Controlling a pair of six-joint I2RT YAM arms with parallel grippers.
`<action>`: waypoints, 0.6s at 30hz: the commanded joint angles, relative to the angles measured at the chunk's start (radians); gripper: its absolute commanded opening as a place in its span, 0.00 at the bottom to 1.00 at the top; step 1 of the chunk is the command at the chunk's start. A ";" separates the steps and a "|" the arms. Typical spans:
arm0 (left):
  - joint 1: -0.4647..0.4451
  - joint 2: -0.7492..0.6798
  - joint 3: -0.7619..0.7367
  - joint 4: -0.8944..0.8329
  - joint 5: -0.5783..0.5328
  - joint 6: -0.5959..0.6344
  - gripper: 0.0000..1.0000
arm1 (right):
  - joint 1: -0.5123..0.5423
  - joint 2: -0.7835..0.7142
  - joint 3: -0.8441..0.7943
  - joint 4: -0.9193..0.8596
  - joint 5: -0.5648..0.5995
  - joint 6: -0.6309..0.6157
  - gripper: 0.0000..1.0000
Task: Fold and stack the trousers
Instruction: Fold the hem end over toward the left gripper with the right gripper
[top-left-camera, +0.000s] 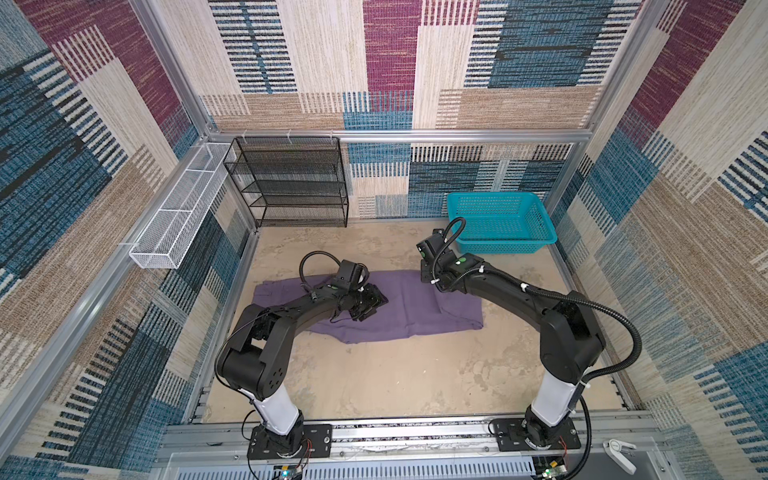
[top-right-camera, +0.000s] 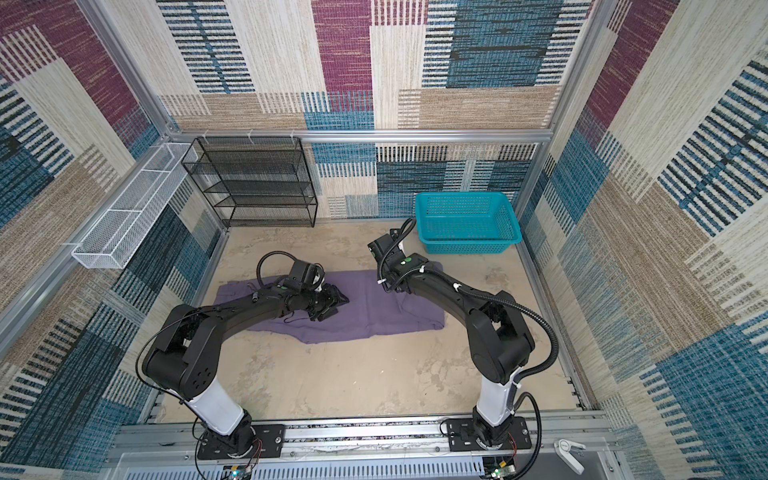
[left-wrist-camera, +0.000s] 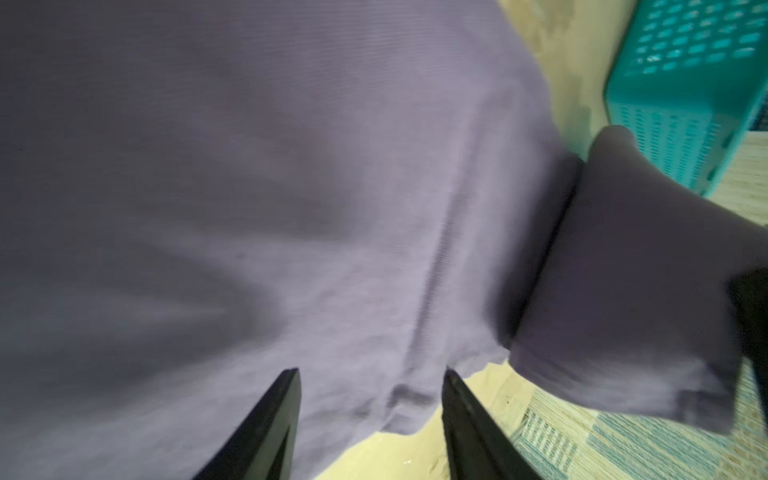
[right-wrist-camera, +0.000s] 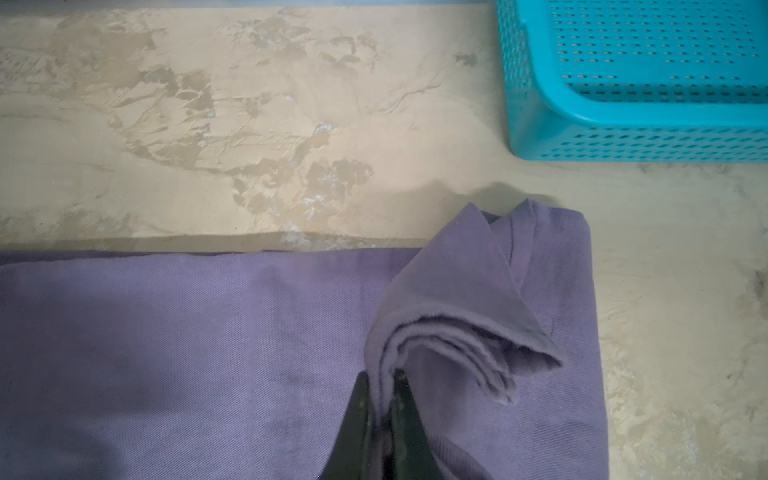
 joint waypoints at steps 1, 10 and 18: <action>0.012 -0.007 -0.030 0.008 -0.010 0.017 0.58 | 0.029 0.011 0.046 -0.010 0.035 0.006 0.00; 0.041 -0.002 -0.053 -0.013 -0.029 0.044 0.58 | 0.084 0.064 0.157 -0.038 0.026 -0.004 0.00; 0.073 -0.028 -0.082 -0.018 -0.032 0.050 0.58 | 0.136 0.149 0.226 -0.035 -0.010 -0.011 0.00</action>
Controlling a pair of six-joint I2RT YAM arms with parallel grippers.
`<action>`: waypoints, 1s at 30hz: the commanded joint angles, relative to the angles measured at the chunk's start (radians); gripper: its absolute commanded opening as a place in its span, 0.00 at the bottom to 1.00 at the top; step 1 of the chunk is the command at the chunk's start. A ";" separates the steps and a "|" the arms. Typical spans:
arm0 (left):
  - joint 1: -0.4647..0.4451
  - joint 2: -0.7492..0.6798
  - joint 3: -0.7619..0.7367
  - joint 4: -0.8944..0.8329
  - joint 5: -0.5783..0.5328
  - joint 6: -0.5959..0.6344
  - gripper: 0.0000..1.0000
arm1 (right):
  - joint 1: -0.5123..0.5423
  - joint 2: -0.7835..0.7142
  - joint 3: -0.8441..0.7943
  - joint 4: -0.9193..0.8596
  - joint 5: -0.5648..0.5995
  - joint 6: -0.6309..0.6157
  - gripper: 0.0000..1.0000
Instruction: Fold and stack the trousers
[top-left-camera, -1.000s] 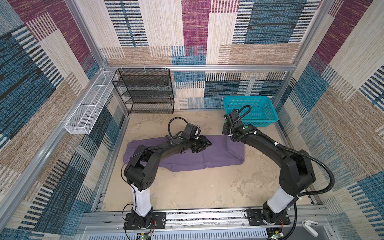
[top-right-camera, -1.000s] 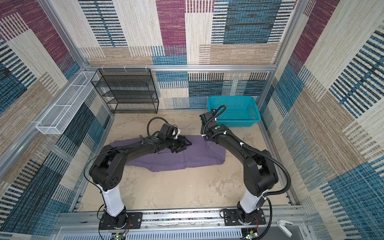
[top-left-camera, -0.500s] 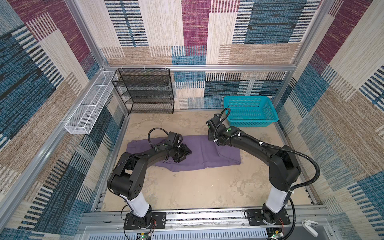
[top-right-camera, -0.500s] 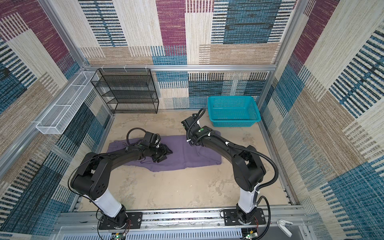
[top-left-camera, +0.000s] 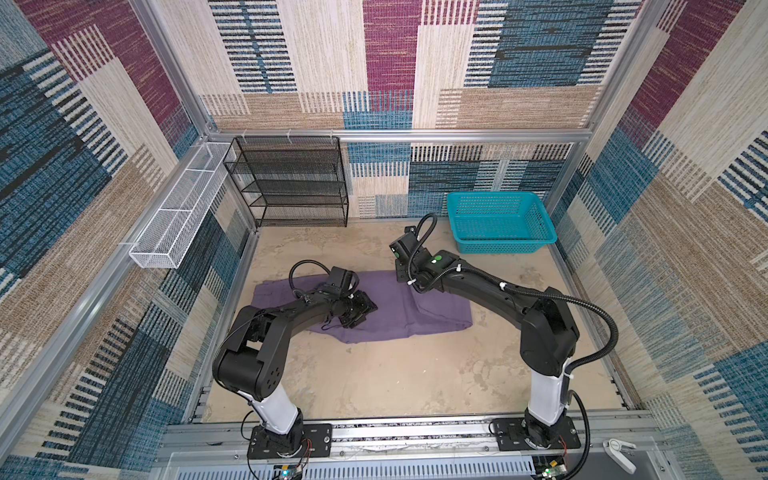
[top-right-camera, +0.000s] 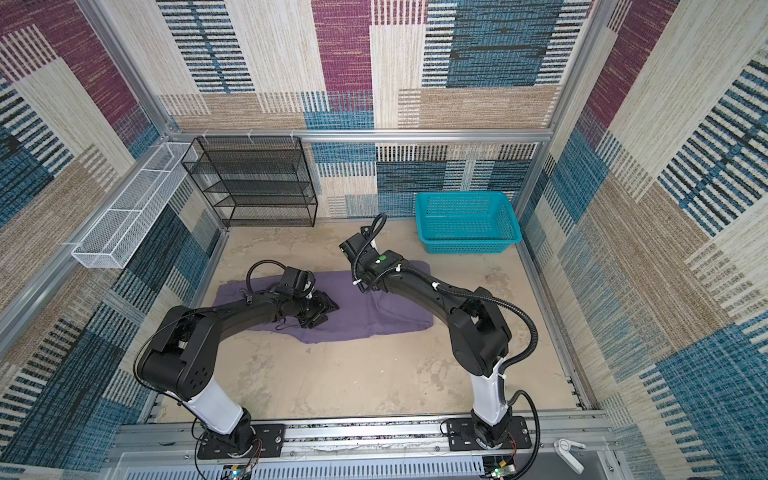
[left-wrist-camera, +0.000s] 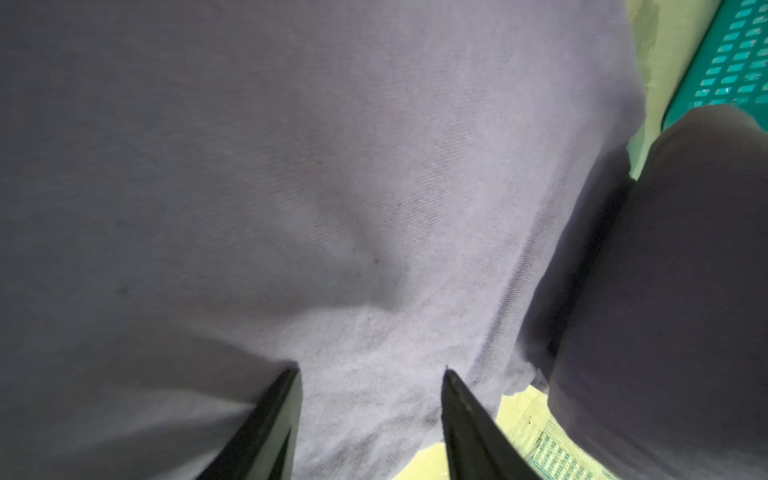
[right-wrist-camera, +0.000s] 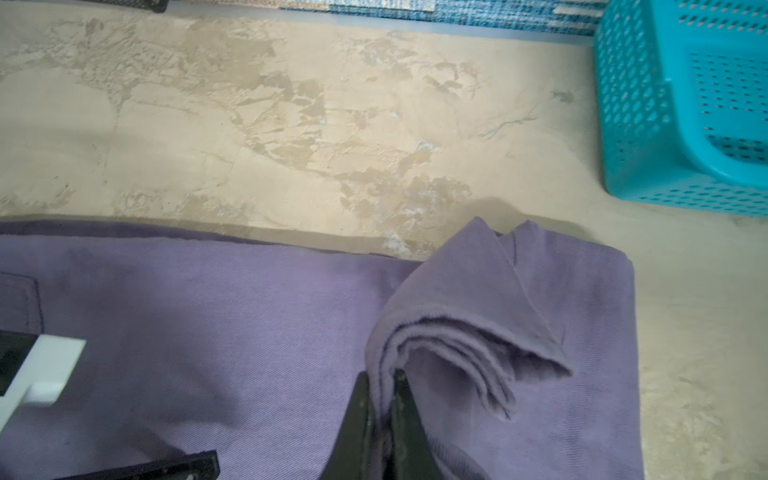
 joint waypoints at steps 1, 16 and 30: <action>0.012 -0.013 -0.006 -0.033 -0.015 0.034 0.58 | 0.017 0.033 0.028 0.014 -0.018 -0.010 0.04; 0.039 -0.046 0.013 -0.057 -0.002 0.050 0.61 | 0.091 0.071 -0.002 0.020 -0.131 -0.079 0.68; -0.071 0.118 0.148 0.078 0.073 0.133 0.66 | -0.099 -0.312 -0.489 0.093 -0.431 0.025 0.66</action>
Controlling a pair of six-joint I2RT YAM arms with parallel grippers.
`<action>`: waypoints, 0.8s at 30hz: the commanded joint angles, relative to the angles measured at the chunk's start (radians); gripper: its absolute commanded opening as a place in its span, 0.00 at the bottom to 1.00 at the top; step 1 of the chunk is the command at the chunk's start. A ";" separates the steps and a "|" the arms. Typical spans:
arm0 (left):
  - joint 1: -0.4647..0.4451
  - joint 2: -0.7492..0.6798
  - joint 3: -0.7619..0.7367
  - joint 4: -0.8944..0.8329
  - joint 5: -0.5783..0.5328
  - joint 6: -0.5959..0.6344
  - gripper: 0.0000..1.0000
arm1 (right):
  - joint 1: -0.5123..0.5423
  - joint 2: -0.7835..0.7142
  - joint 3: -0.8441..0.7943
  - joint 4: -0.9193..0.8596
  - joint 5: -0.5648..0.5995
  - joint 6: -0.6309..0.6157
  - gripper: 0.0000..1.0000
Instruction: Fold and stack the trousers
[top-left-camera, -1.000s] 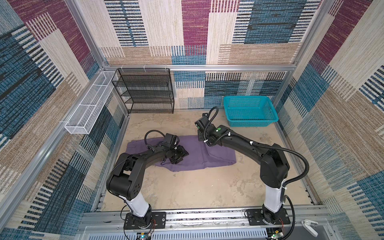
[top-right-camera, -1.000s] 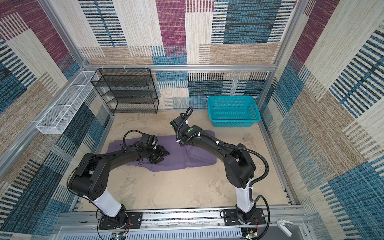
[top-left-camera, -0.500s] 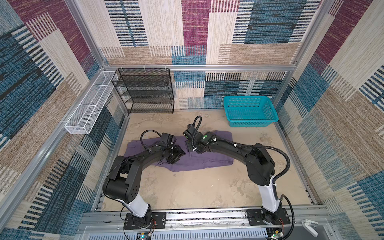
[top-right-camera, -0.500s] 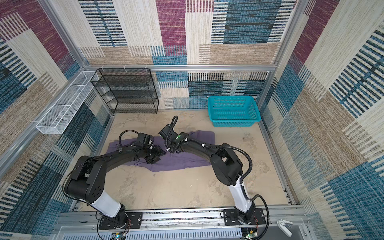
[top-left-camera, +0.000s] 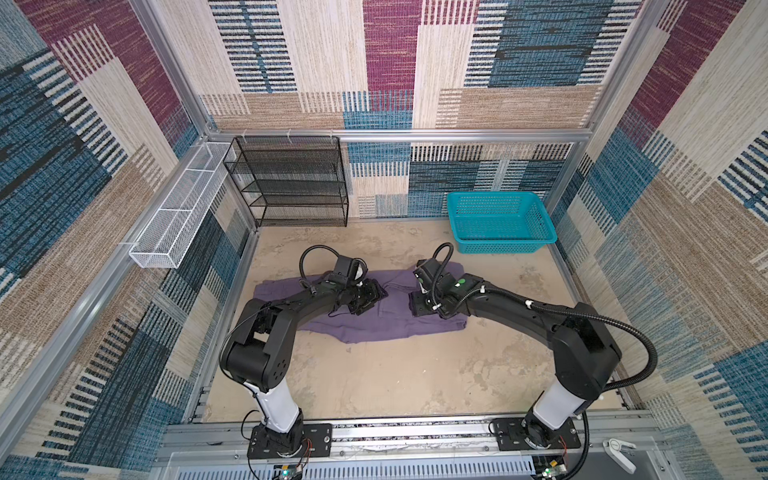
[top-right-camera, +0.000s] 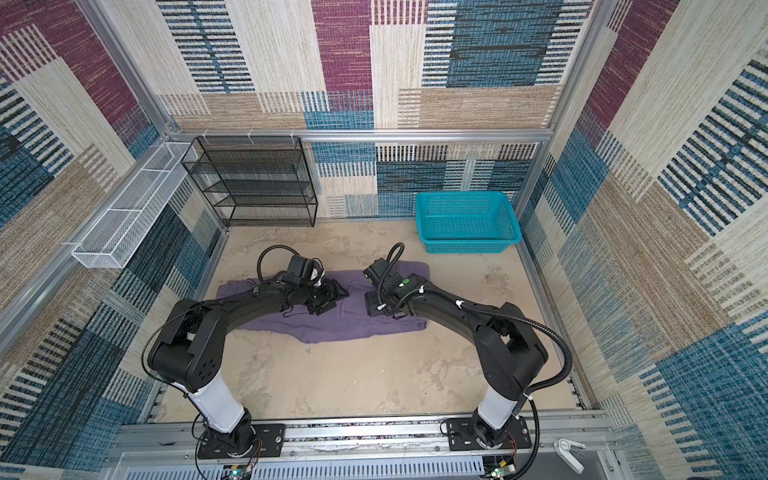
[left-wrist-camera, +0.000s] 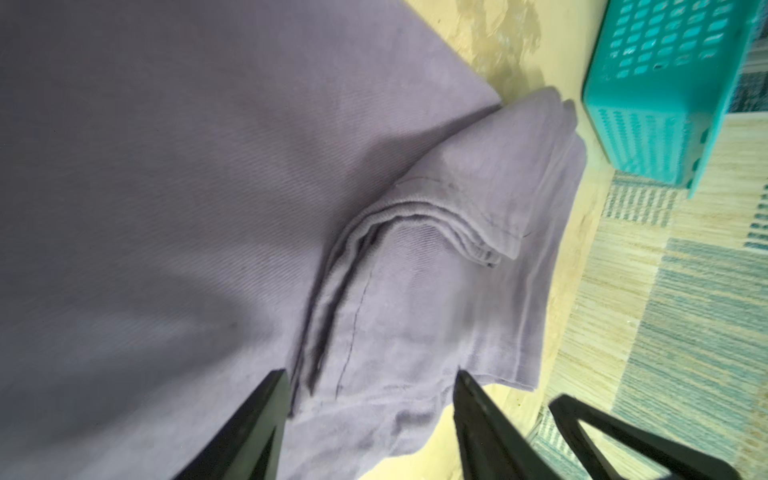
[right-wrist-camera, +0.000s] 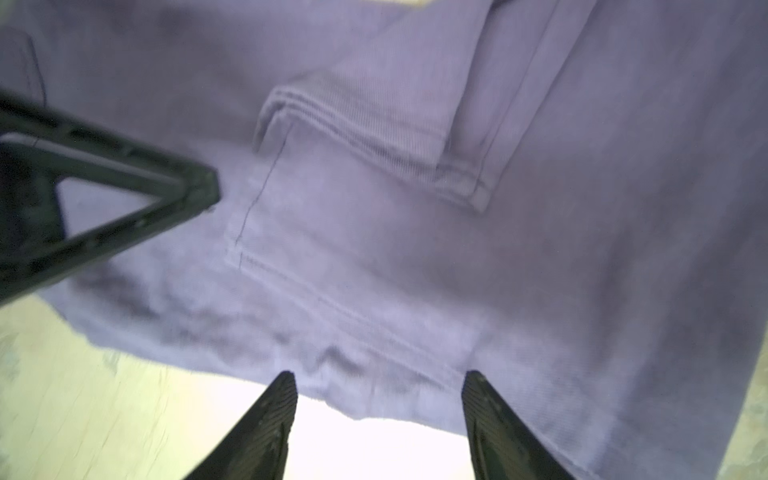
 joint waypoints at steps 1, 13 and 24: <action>-0.022 0.032 0.008 0.043 0.018 0.037 0.66 | -0.052 -0.047 -0.038 0.056 -0.079 0.031 0.66; -0.056 0.081 0.031 -0.002 -0.042 0.028 0.08 | -0.158 -0.121 -0.082 0.040 -0.097 0.034 0.66; -0.080 -0.013 0.115 -0.170 -0.090 0.059 0.00 | -0.365 -0.198 -0.315 0.043 -0.191 0.097 0.81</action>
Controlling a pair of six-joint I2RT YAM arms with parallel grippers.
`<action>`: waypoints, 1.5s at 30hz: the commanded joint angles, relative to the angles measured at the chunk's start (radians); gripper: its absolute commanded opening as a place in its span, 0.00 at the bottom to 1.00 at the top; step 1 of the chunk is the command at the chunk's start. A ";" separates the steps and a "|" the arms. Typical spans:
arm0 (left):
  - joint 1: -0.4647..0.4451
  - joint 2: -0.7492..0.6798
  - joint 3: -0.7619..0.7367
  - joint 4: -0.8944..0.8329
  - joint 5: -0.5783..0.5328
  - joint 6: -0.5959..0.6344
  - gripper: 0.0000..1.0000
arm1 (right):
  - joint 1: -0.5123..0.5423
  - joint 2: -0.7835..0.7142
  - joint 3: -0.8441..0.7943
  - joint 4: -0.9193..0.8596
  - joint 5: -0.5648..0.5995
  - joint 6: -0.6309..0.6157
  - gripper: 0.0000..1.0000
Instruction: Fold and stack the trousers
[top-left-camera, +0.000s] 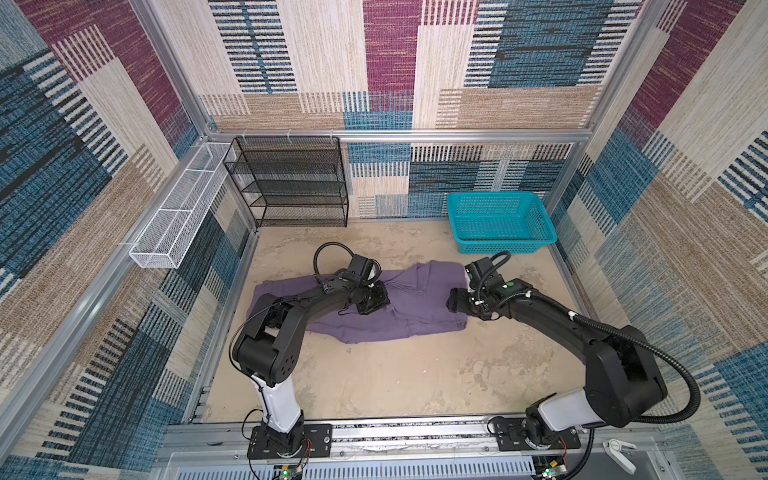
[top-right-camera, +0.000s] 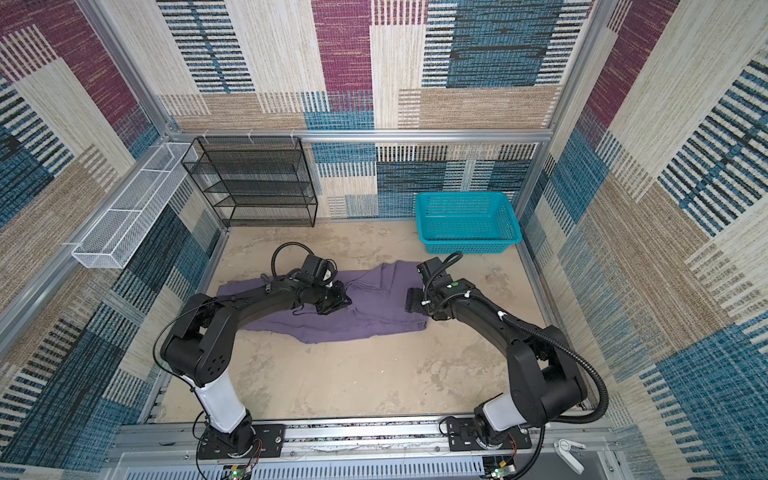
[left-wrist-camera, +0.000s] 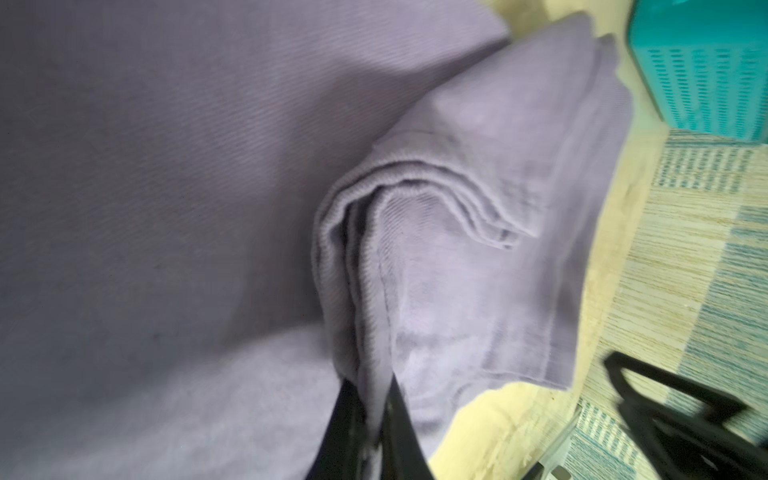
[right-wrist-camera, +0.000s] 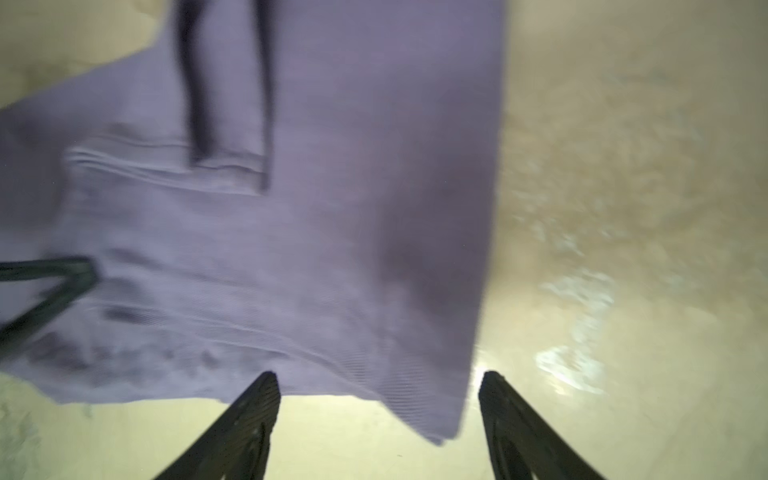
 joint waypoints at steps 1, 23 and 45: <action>-0.011 -0.033 0.026 -0.064 -0.027 0.027 0.00 | -0.051 -0.010 -0.064 0.061 -0.102 0.019 0.82; -0.045 -0.177 -0.011 -0.147 -0.055 -0.010 0.00 | -0.216 0.020 -0.078 0.141 -0.145 -0.045 0.02; -0.027 -0.189 -0.142 -0.170 -0.092 -0.018 0.77 | -0.164 -0.069 0.034 0.016 0.029 -0.074 0.46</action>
